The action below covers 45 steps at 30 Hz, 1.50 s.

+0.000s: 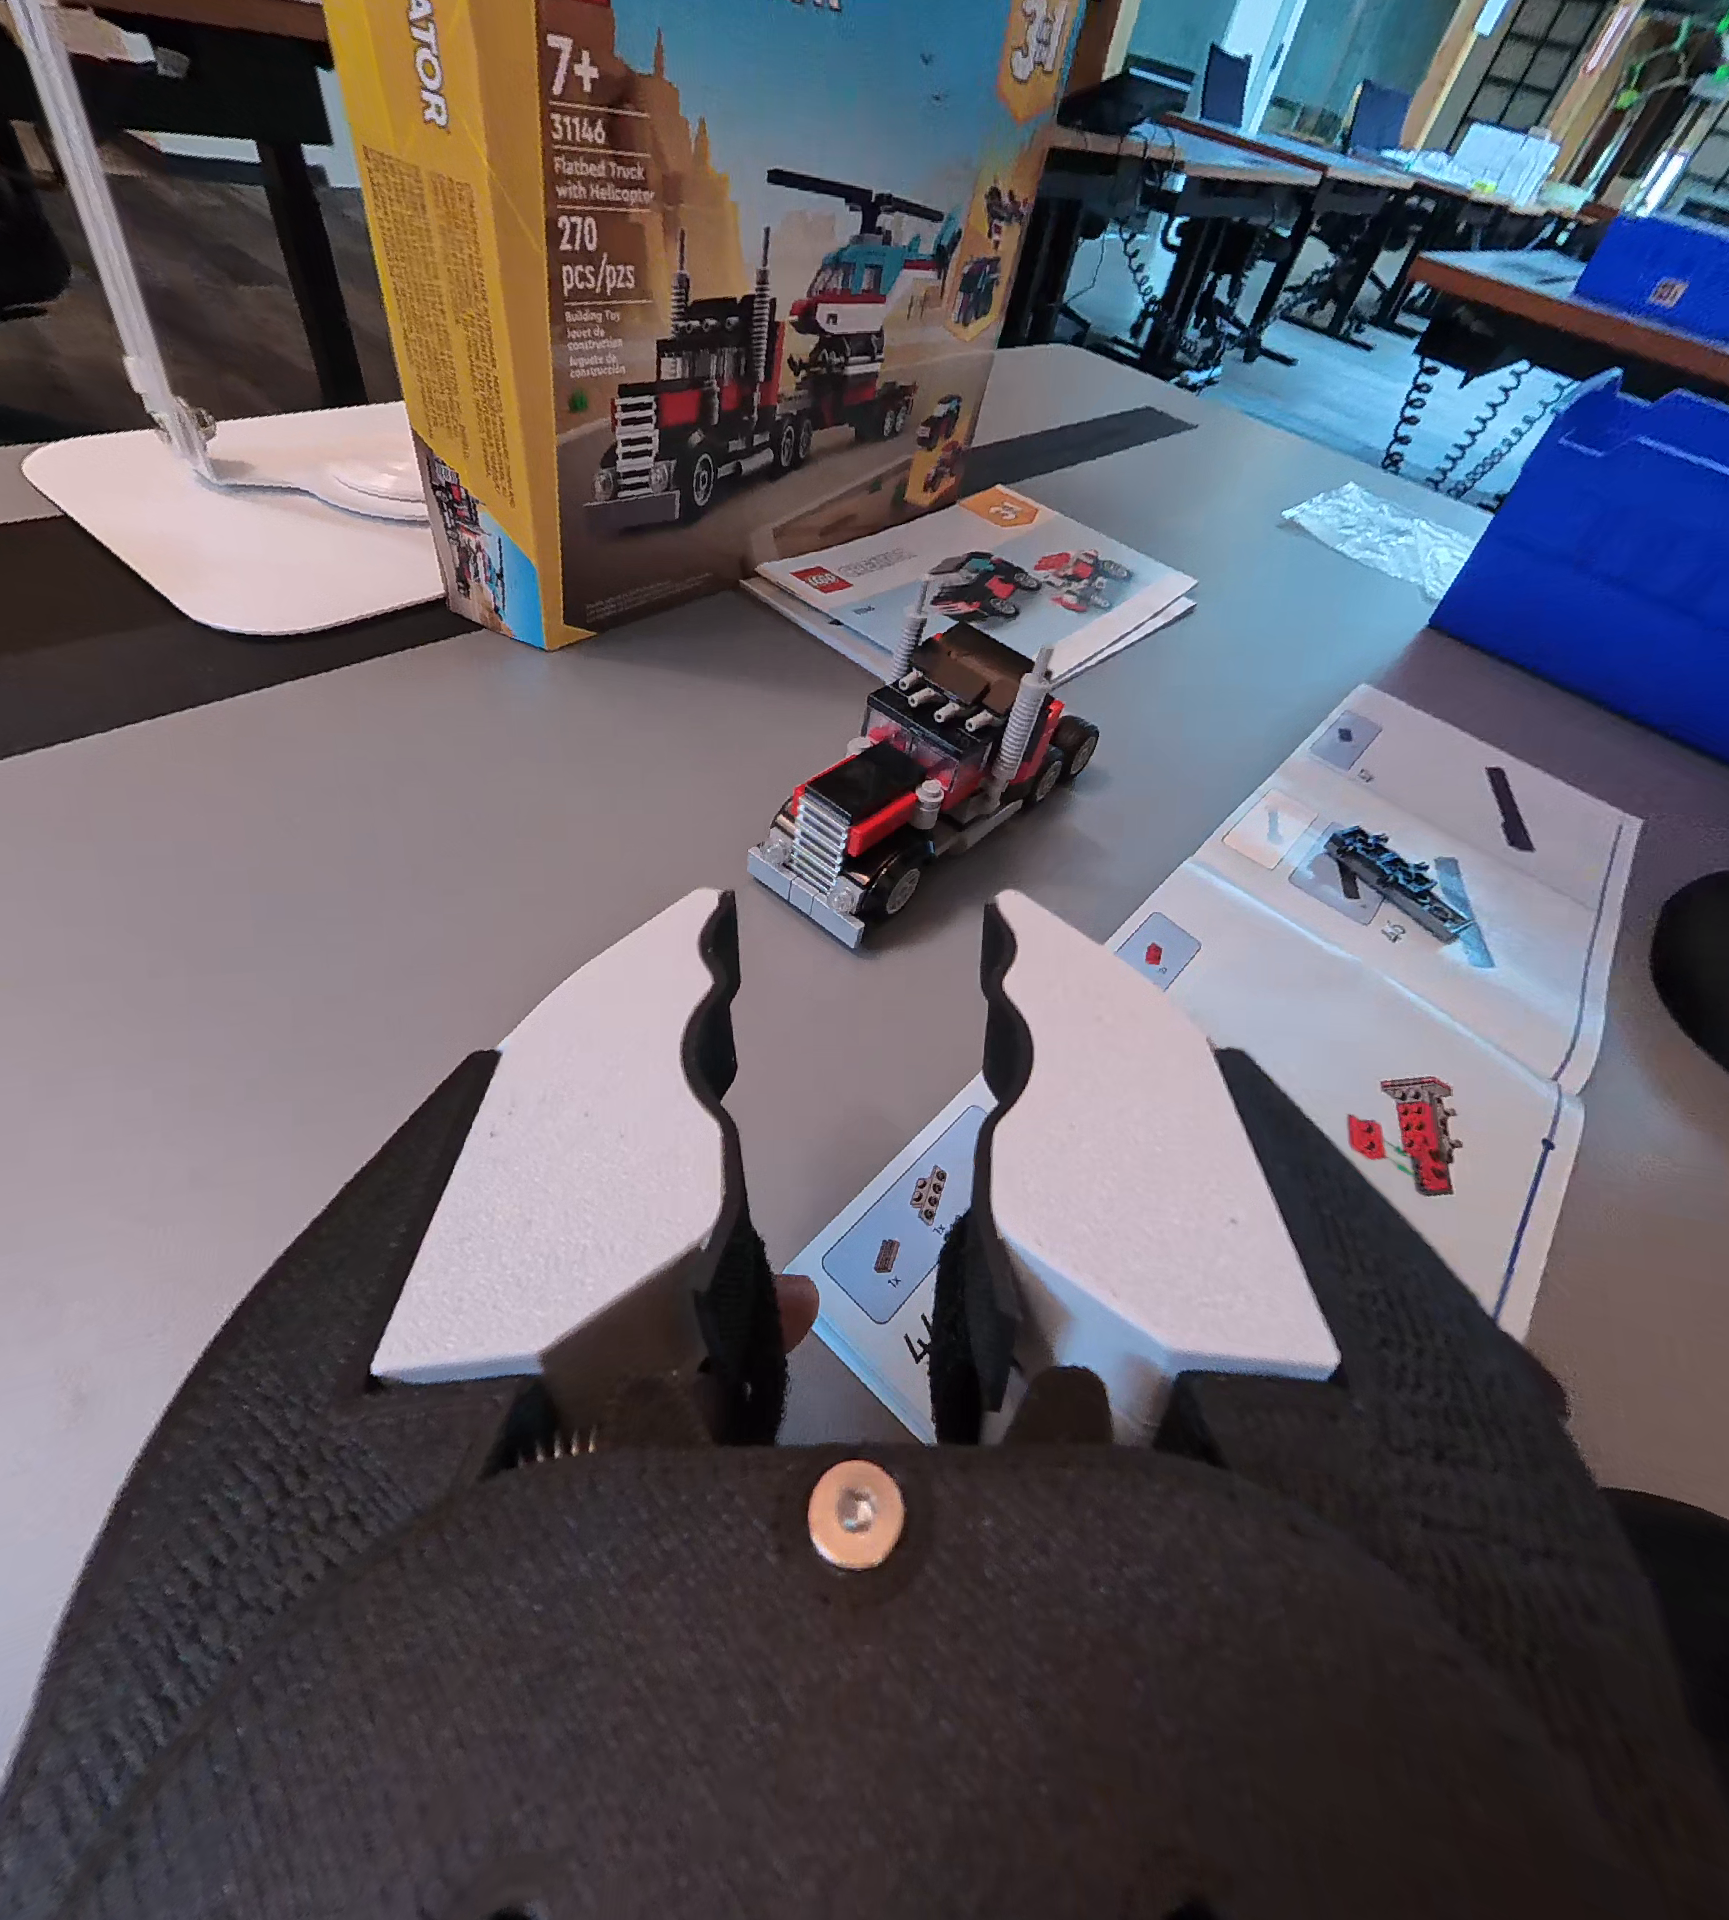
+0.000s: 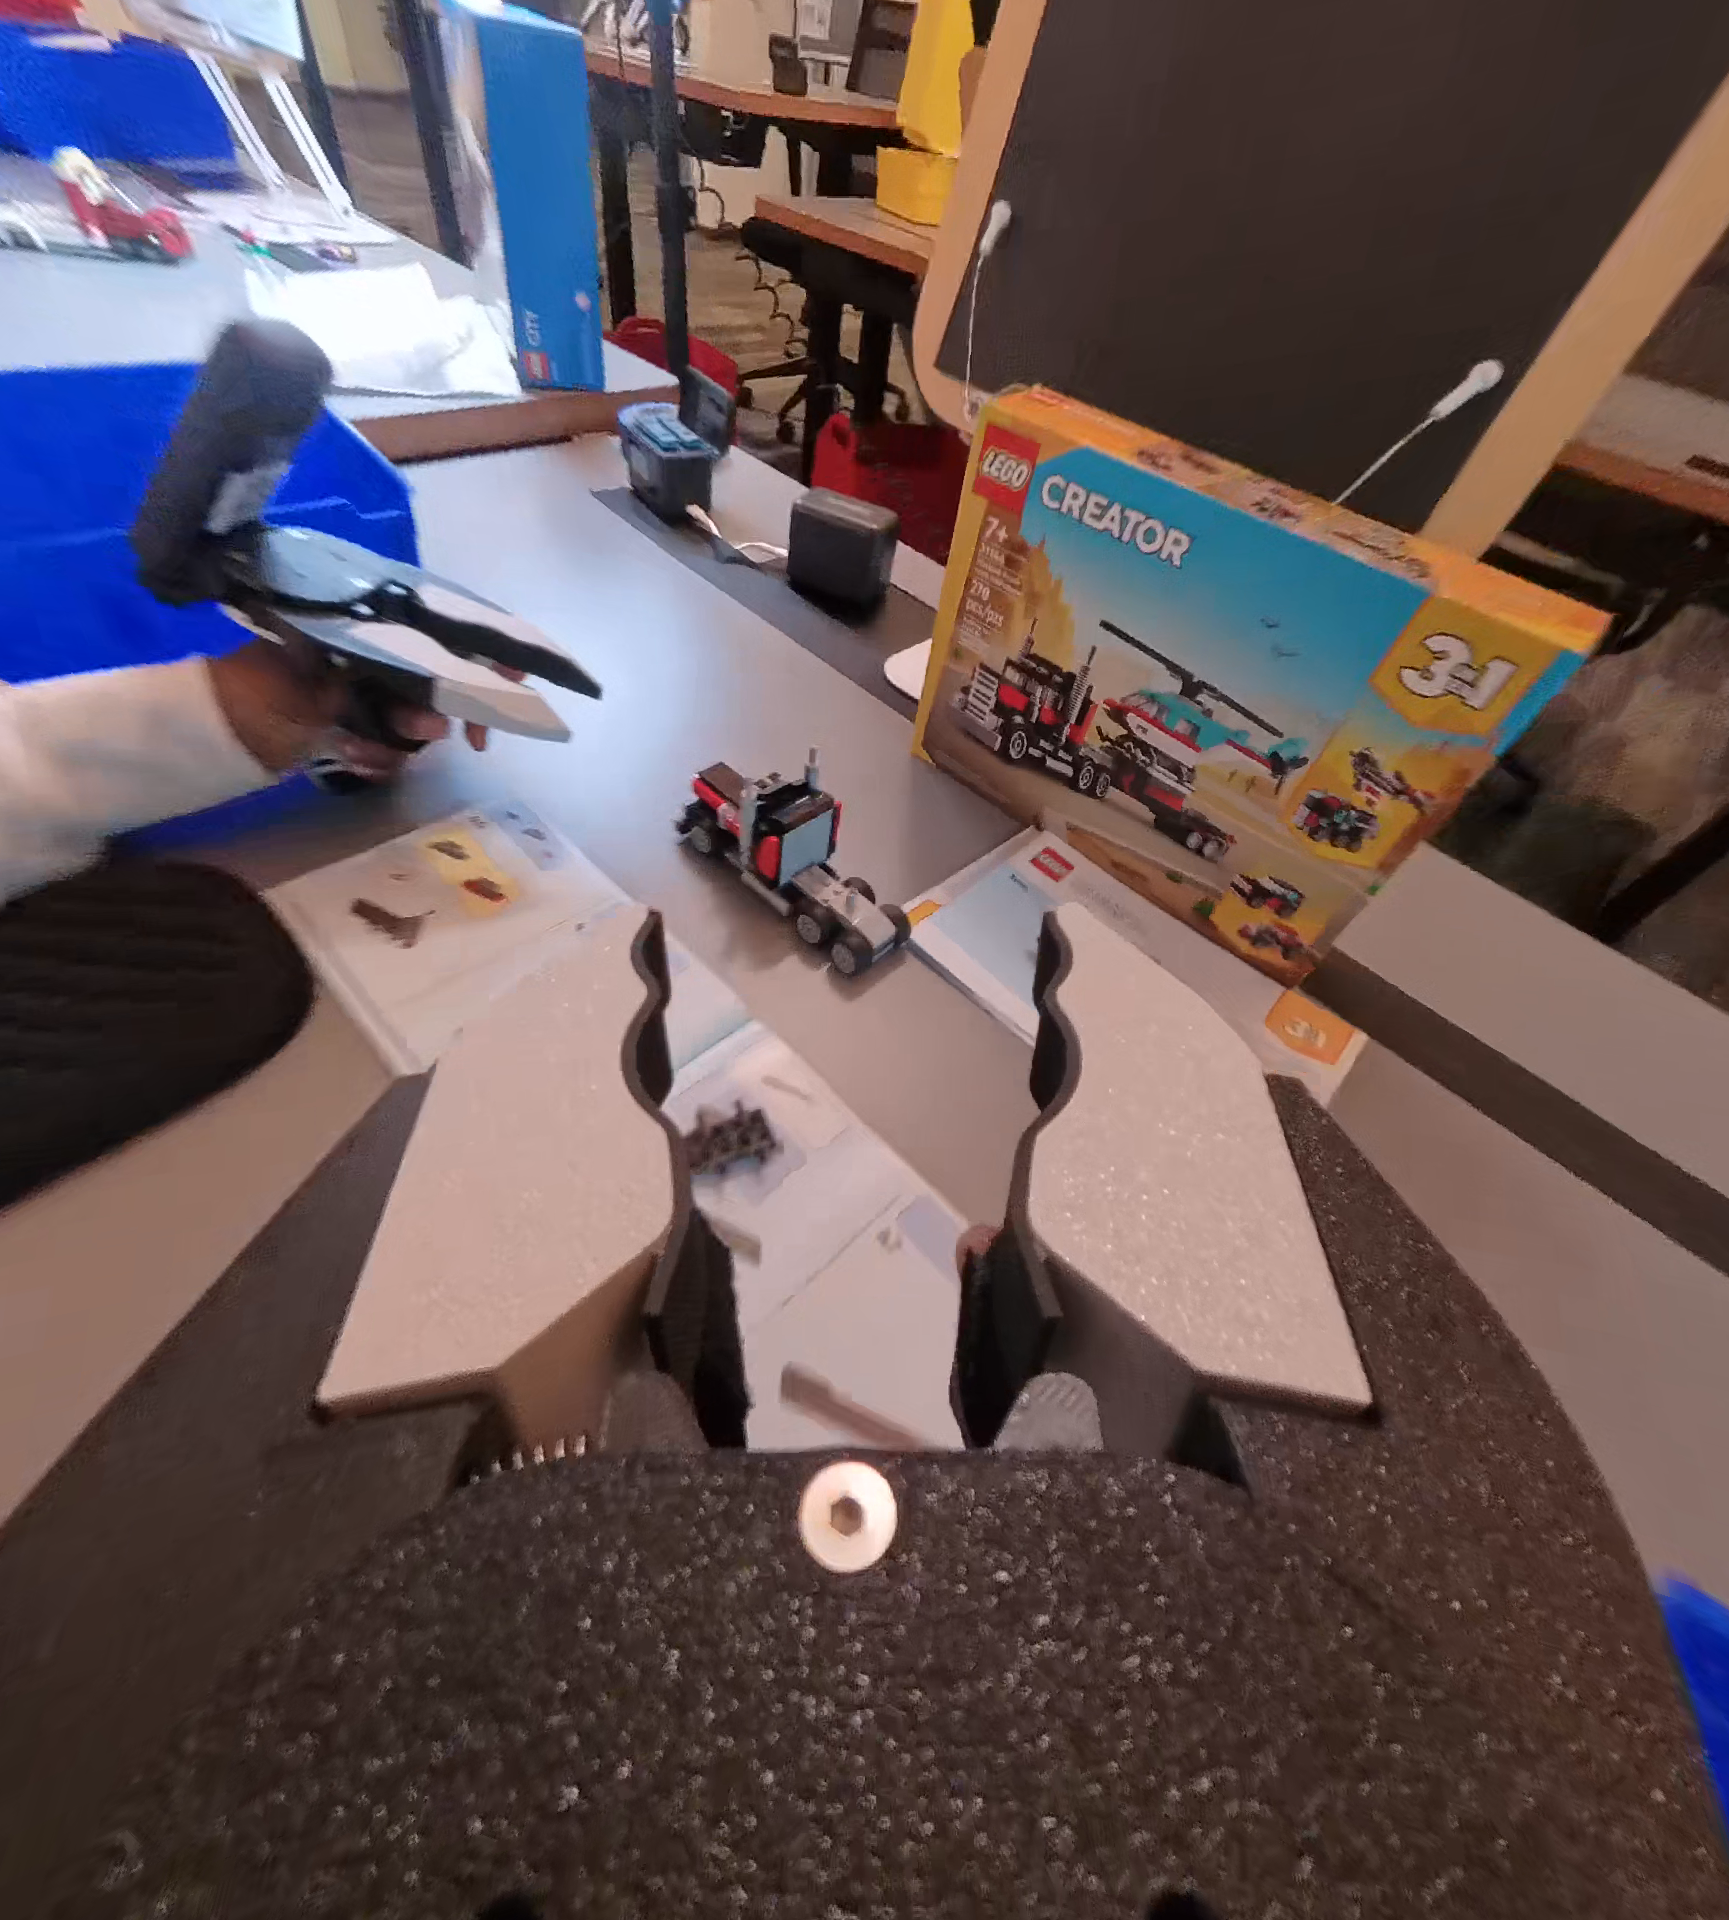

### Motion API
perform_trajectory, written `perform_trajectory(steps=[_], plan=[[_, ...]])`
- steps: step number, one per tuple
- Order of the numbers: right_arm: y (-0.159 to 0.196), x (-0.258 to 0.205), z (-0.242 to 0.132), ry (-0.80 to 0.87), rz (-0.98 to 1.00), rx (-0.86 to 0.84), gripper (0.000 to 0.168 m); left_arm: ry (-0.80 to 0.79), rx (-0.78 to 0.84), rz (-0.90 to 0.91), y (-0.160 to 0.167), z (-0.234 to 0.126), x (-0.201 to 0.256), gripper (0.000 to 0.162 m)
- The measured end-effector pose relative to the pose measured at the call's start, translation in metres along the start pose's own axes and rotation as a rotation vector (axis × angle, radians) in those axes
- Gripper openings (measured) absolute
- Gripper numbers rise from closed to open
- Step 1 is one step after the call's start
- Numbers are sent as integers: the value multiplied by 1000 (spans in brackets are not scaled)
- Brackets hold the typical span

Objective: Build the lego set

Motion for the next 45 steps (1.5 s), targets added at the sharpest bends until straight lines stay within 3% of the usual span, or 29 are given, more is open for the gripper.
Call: perform_trajectory(steps=[5, 8, 11, 14, 18, 20, 22, 29, 38, 45], plan=[[-8, 29, -118, 124, 19, -124, 66, -15, 6, 22, 0, 0, 1, 44], [23, 65, -176, 192, 19, -296, 58, -5, 5, 25, 0, 0, 2, 44], [73, 94, -203, 136, 125, -443, 52, 4, 5, 34, 0, 0, 3, 44], [121, 103, -206, 80, 231, -539, 43, 5, 12, 46, 0, -1, 4, 44], [166, 114, -200, 156, 181, -619, 31, 6, 35, 52, -1, -3, 5, 44], [179, 117, -195, 120, 249, -638, 33, 8, 45, 52, -2, -4, 5, 43], [190, 119, -191, 65, 313, -674, 45, 12, 44, 56, -1, -4, 5, 43], [210, 124, -183, 52, 274, -792, 52, 7, -2, 37, 0, 0, 3, 43], [215, 116, -171, 24, 280, -715, 15, -15, -1, 23, 0, 0, 1, 43], [216, 111, -157, 86, 250, -603, 16, -67, 28, 87, -1, -2, 5, 48]])
Point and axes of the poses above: each gripper's, where its closed fingertips meet, z out along the fingers, y out of its underside, x = y × z across the jaws, the point moved 7 cm from there along -z, back along the fingers, and after that the axes turned 2 degrees about x, right-handed, at the moved point
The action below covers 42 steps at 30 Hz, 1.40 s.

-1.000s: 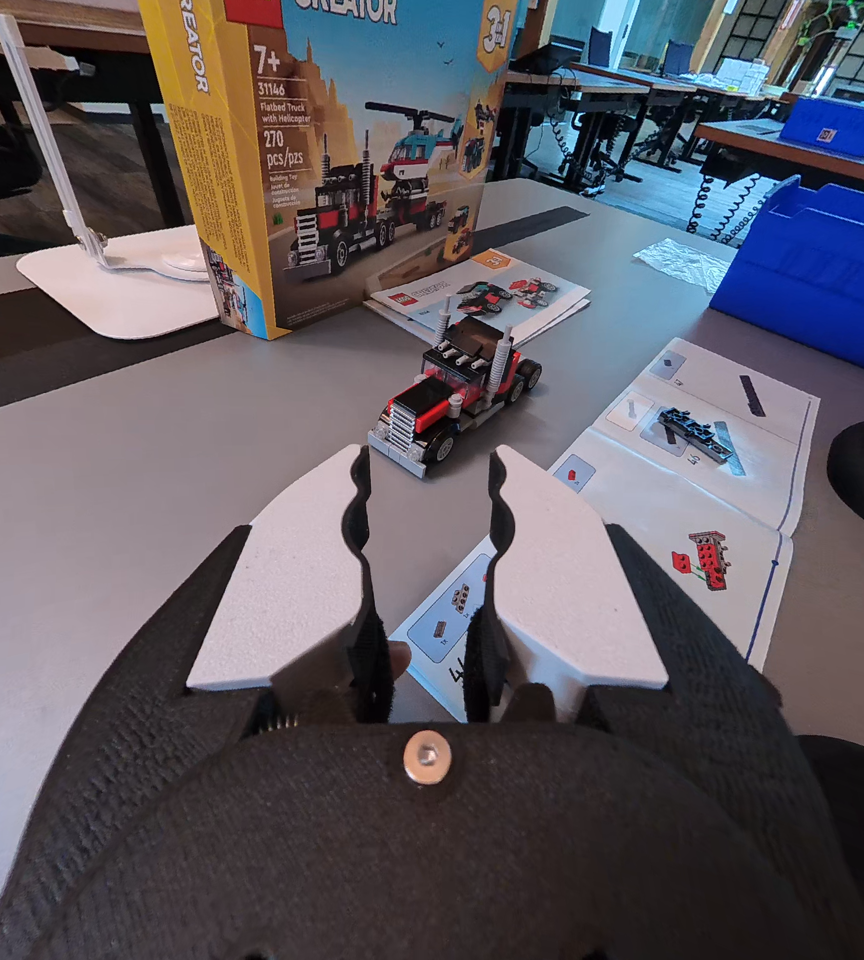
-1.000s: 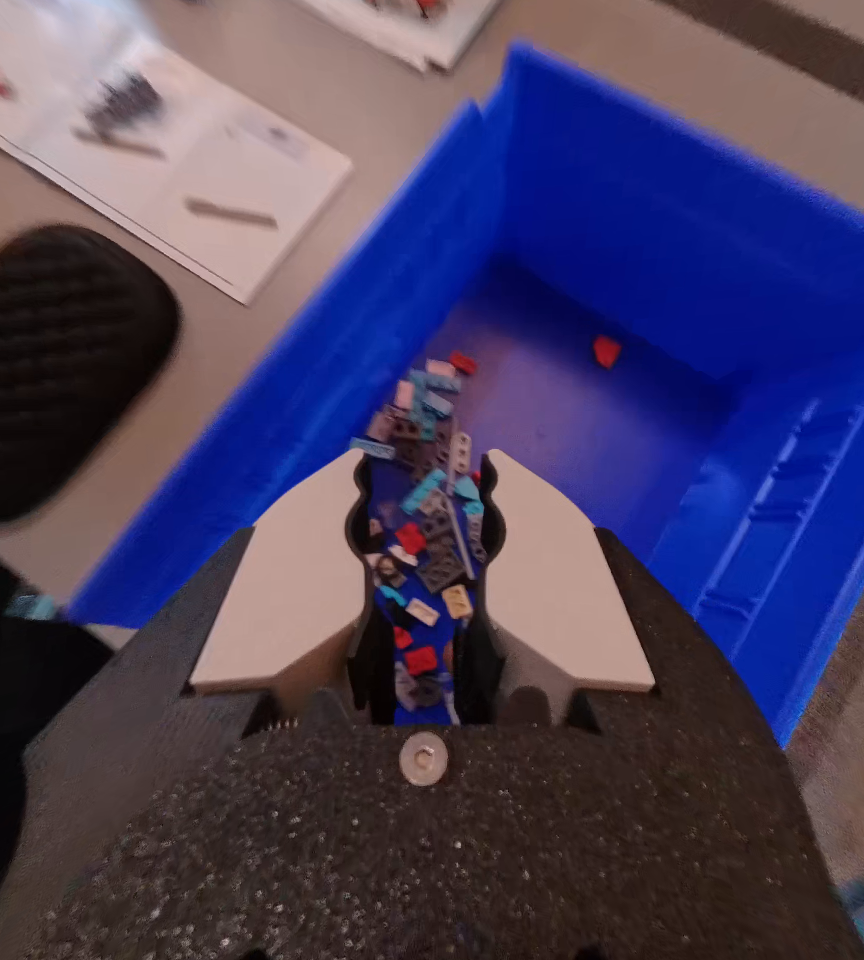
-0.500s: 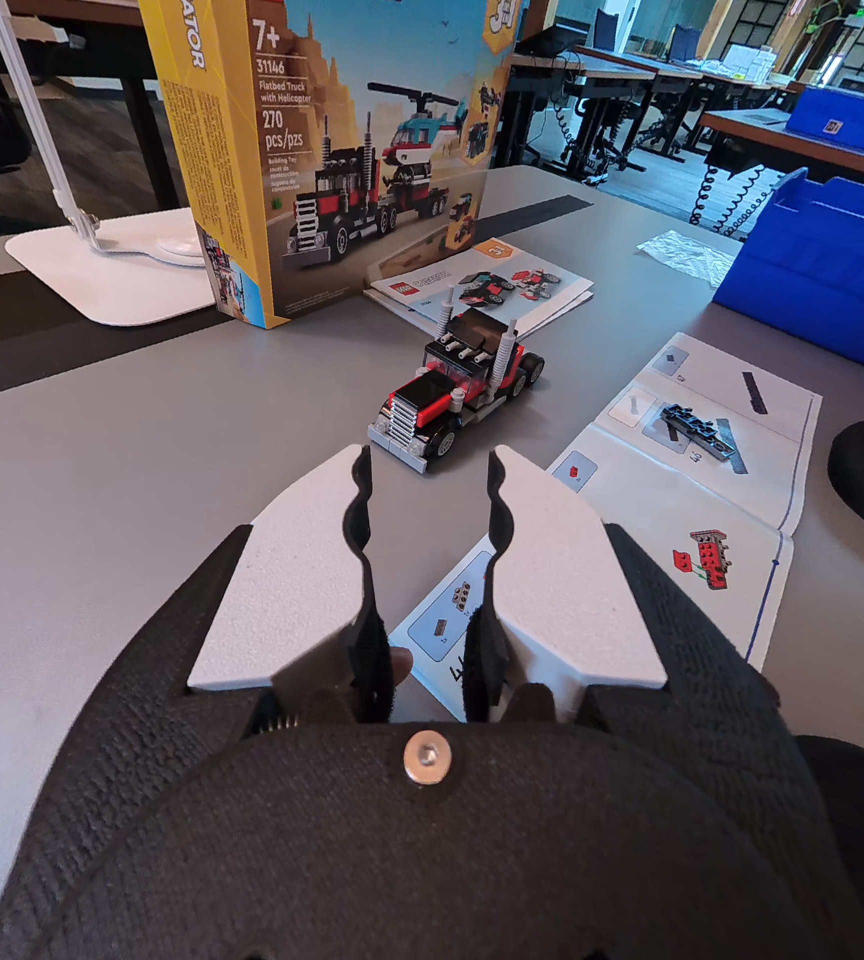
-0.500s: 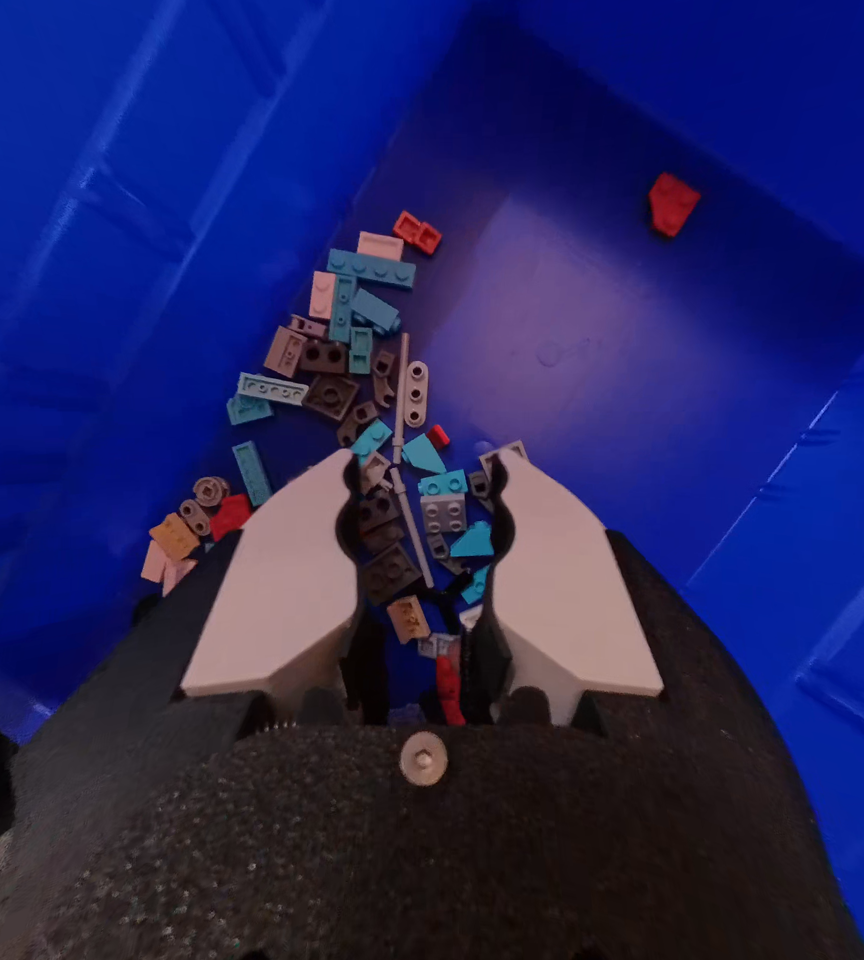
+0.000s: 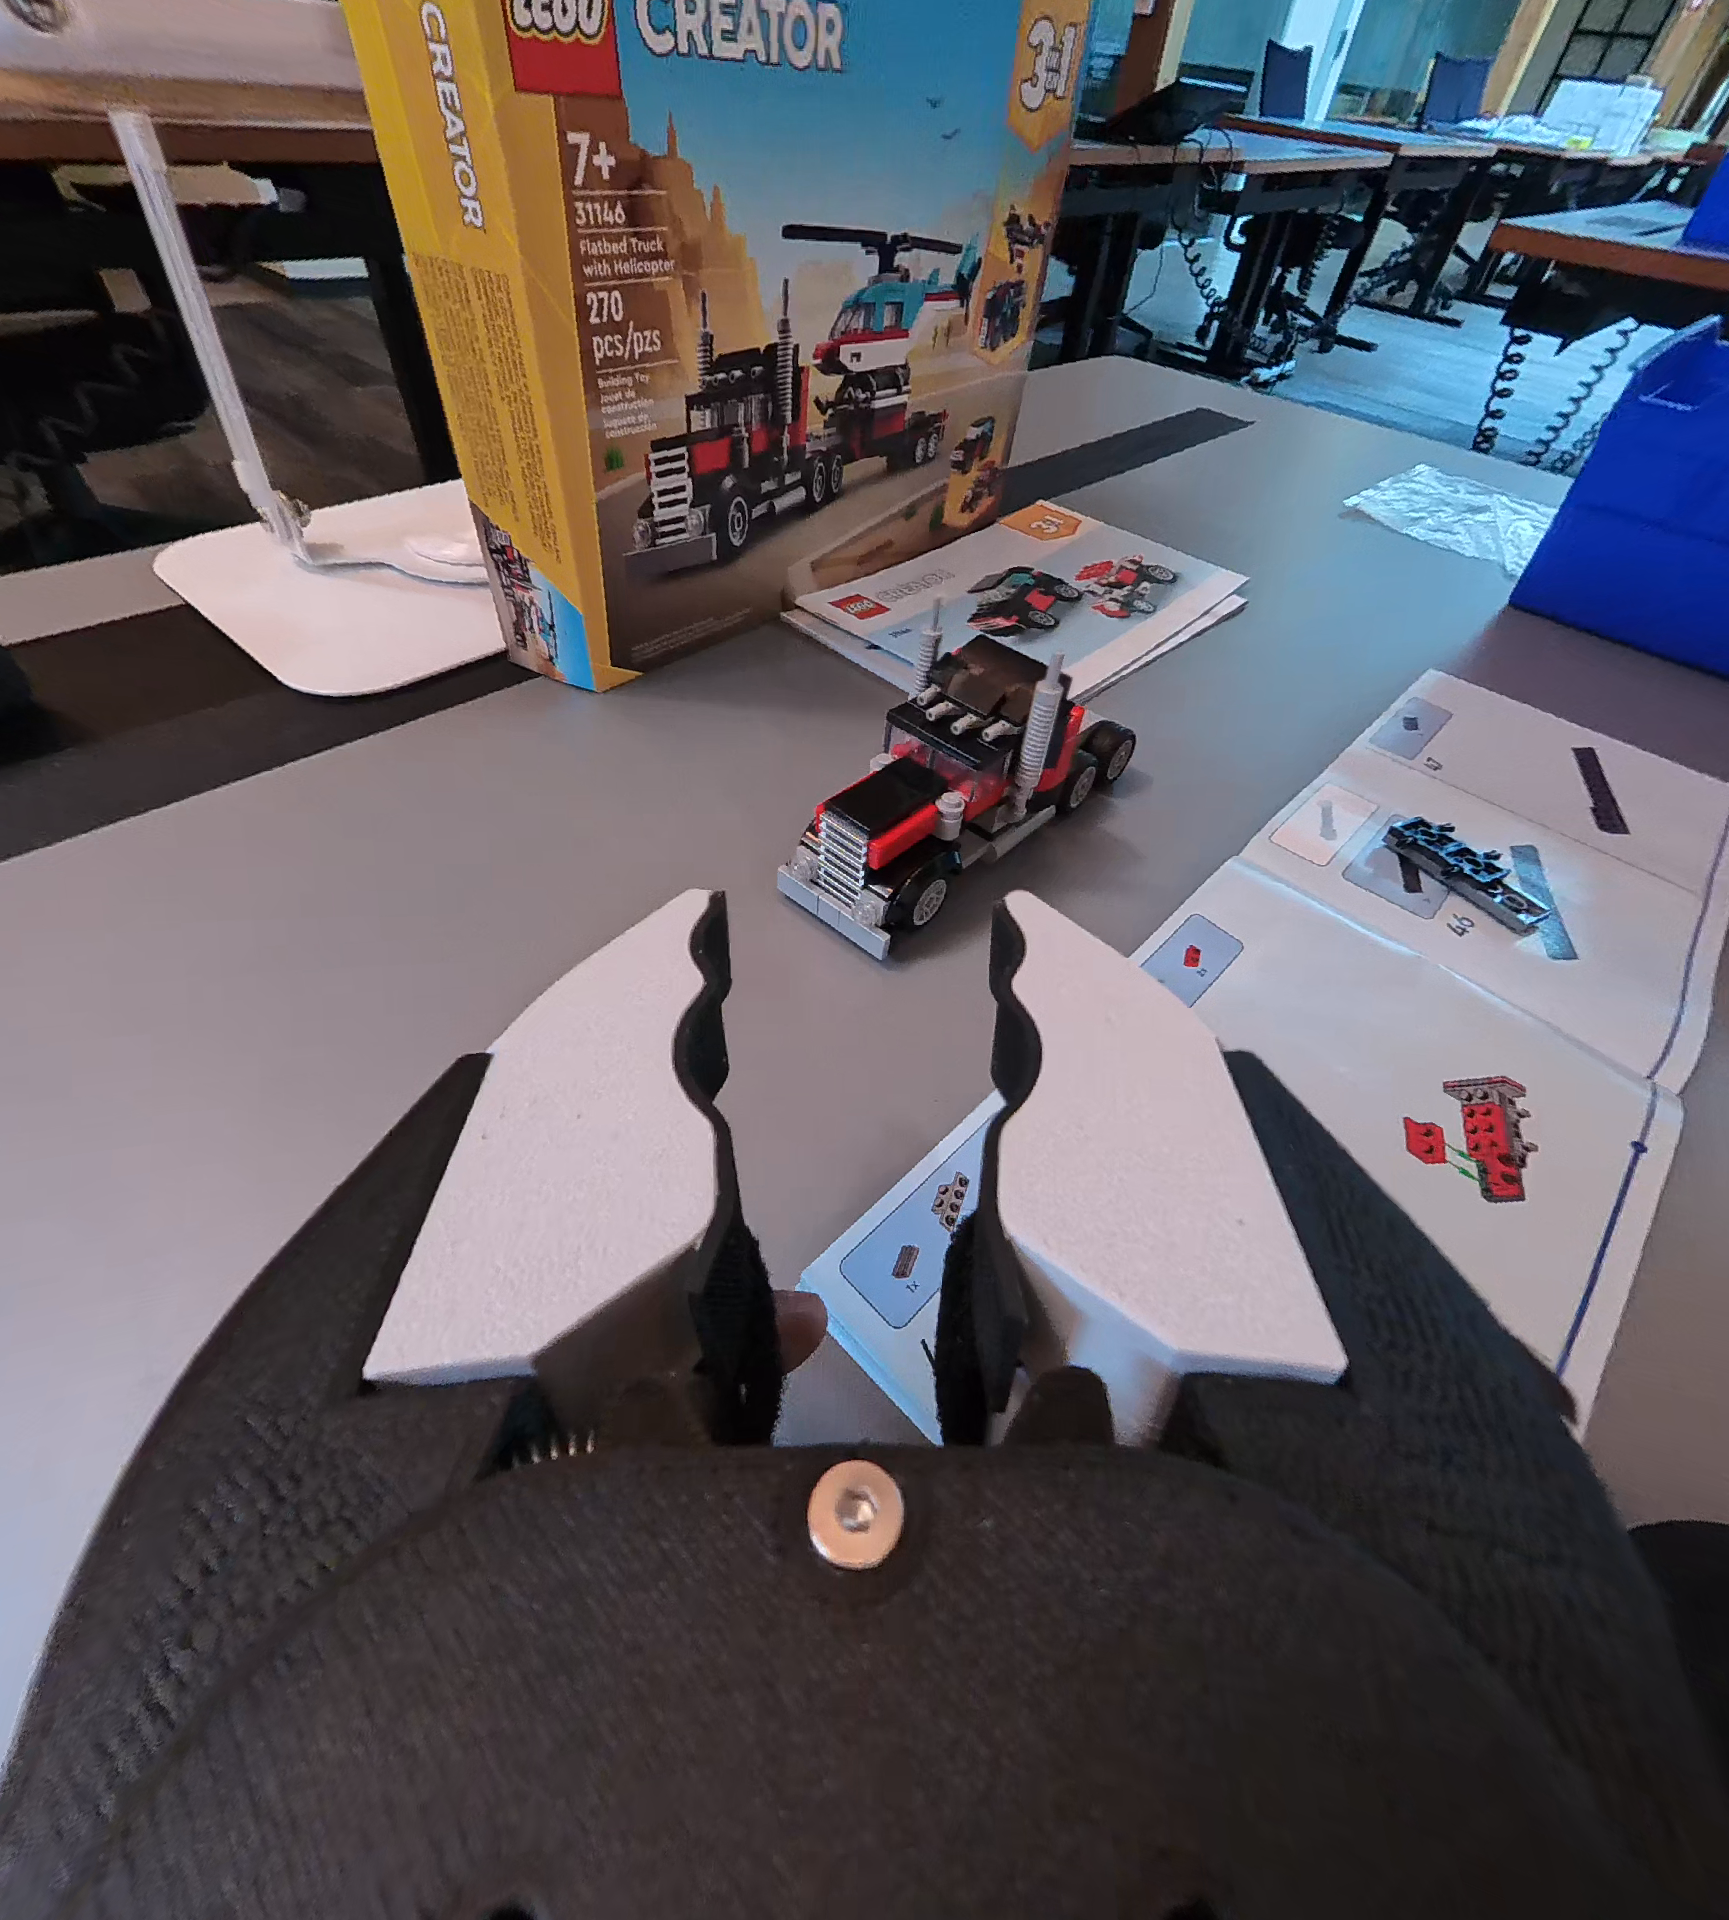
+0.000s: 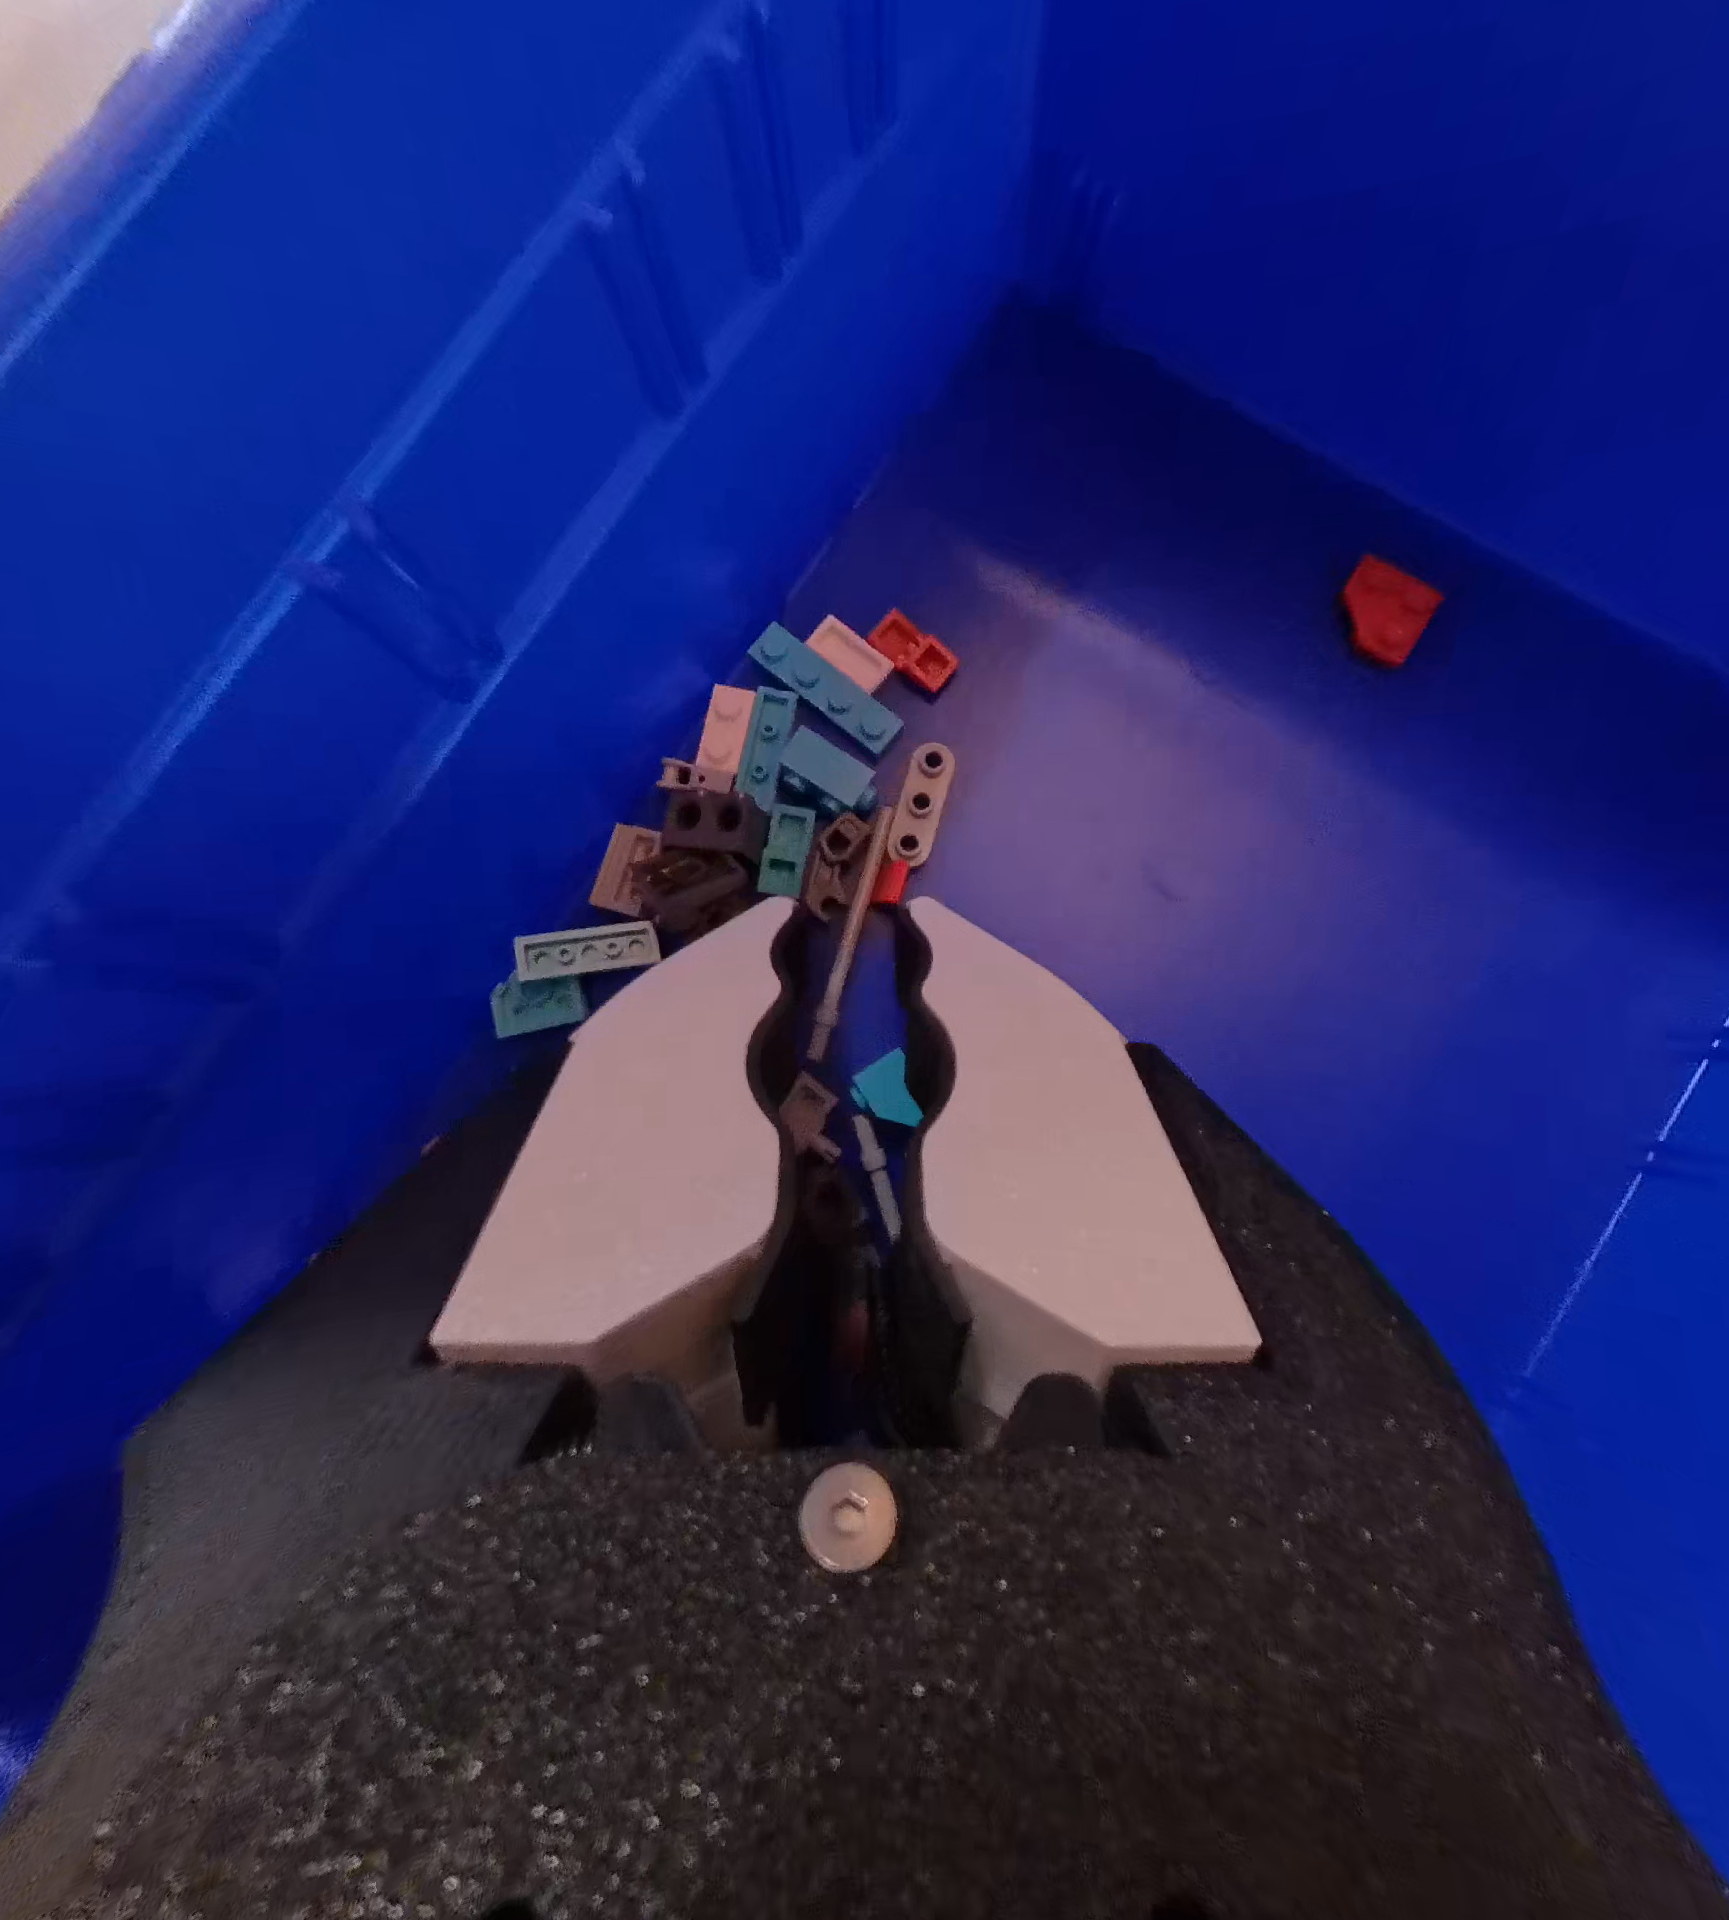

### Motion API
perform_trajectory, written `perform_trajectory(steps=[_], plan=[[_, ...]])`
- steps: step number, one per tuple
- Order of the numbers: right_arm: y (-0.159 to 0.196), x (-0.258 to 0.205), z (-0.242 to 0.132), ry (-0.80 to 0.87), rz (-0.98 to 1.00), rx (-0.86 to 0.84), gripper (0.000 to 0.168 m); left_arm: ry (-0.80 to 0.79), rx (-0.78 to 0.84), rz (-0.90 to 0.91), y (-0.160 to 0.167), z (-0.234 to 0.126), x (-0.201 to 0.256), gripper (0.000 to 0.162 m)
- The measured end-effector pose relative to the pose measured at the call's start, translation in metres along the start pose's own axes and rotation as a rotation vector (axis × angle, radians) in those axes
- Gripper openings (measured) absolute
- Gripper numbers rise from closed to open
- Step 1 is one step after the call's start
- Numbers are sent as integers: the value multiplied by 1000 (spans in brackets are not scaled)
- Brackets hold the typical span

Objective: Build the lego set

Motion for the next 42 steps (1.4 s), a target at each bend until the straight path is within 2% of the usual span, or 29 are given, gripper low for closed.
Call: perform_trajectory(steps=[5, 12, 18, 20, 23, 25, 28, 36, 40, 42], plan=[[-1, 0, 1, 33, -6, 16, 24, -3, -38, 39, 2, 3, 3, 51], [-15, 0, 5, 30, 59, 110, 26, -1, -73, 88, 4, 6, 8, 51], [-26, -3, 14, 30, 52, 111, 29, -2, -70, 91, 4, 6, 8, 51], [-28, -5, 15, 31, 42, 112, 31, -20, -32, 60, 2, 3, 5, 51], [-33, -6, 15, 25, 51, 150, 31, -49, 166, 17, -7, -13, 0, 50], [-36, -6, 12, 18, 76, 200, 31, -87, 220, -6, -10, -22, -7, 50], [-41, -4, 8, 17, 117, 271, 31, -104, 130, -5, -5, -22, -12, 51], [-42, 0, -6, 60, 152, 387, 31, -67, 30, 40, 0, -13, -5, 46], [-40, 1, -3, 56, 156, 369, 31, 78, -93, 94, 7, -5, 8, 31], [-39, 1, -1, 53, 155, 350, 32, 167, -148, 113, 11, -4, 15, 30]])
Point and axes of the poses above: each gripper's, where its closed fingertips meet, z out along the fingers, y out of its underside, x = y × z across the jaws, the point moved 7 cm from there along -z, back along the fingers, and after that the axes turned 2 degrees about x, right-handed, at the moved point
